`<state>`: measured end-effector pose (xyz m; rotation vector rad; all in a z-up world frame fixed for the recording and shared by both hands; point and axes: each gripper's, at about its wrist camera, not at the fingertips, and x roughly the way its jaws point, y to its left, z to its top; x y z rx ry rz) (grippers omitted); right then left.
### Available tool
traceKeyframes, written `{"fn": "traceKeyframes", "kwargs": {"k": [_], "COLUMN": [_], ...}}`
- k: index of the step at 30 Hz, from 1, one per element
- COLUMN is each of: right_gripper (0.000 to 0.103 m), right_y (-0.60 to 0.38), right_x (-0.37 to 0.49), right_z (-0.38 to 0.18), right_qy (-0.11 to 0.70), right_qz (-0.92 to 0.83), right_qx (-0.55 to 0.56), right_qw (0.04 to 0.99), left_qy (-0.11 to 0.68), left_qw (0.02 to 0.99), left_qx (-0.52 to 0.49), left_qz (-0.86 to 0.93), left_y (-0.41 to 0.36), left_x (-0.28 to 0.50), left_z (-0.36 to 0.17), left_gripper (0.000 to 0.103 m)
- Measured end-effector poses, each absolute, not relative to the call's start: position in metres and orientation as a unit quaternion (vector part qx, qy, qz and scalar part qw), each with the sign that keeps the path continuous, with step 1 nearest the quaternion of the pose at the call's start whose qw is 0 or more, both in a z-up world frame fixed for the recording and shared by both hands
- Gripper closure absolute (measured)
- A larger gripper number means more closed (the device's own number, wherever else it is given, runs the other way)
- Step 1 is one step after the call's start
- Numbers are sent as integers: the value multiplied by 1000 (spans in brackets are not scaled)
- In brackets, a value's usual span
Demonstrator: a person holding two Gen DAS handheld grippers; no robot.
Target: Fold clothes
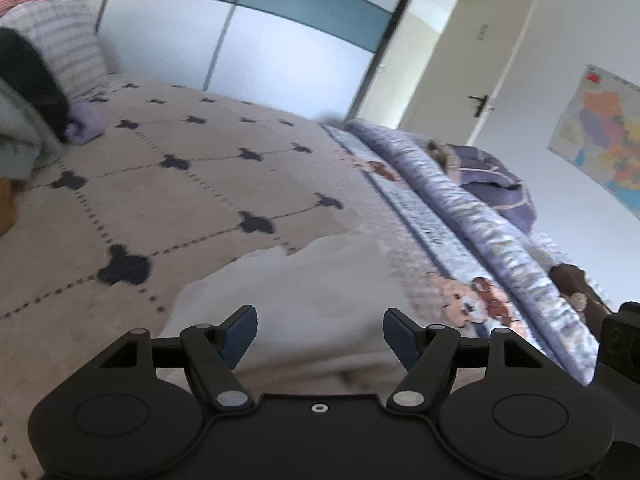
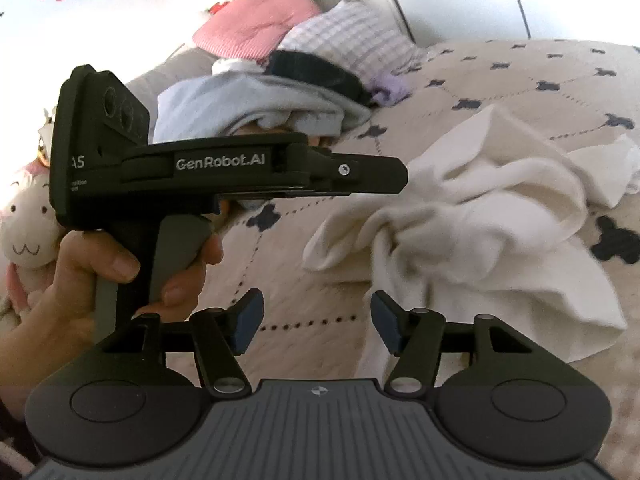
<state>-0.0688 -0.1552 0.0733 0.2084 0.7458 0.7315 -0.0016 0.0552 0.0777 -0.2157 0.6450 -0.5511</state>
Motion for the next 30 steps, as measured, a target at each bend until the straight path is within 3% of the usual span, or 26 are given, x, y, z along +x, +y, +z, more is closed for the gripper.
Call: {"fn": "traceKeyframes", "kwargs": {"k": [1, 6, 9, 11, 18, 30], "right_gripper": [23, 23, 23, 23, 23, 23], "right_y": [-160, -185, -197, -204, -215, -212], "right_x": [-70, -71, -69, -65, -54, -41], "right_z": [76, 82, 82, 81, 69, 60], "right_qy": [350, 339, 335, 333, 336, 341], "right_qz": [339, 295, 268, 252, 204, 193], "right_qx": [95, 90, 94, 100, 116, 129], "right_qw": [868, 889, 898, 903, 912, 911], "left_qy": [309, 318, 315, 309, 264, 293], "left_qw": [905, 900, 905, 911, 944, 936], "left_qx": [-101, -90, -91, -95, -97, -185], "left_qz": [-275, -284, -270, -259, -174, -58], "left_y": [51, 28, 24, 25, 48, 125], "left_x": [-2, 2, 4, 6, 8, 41], "left_z": [78, 72, 69, 70, 80, 73], "left_gripper": [36, 41, 64, 92, 95, 95]}}
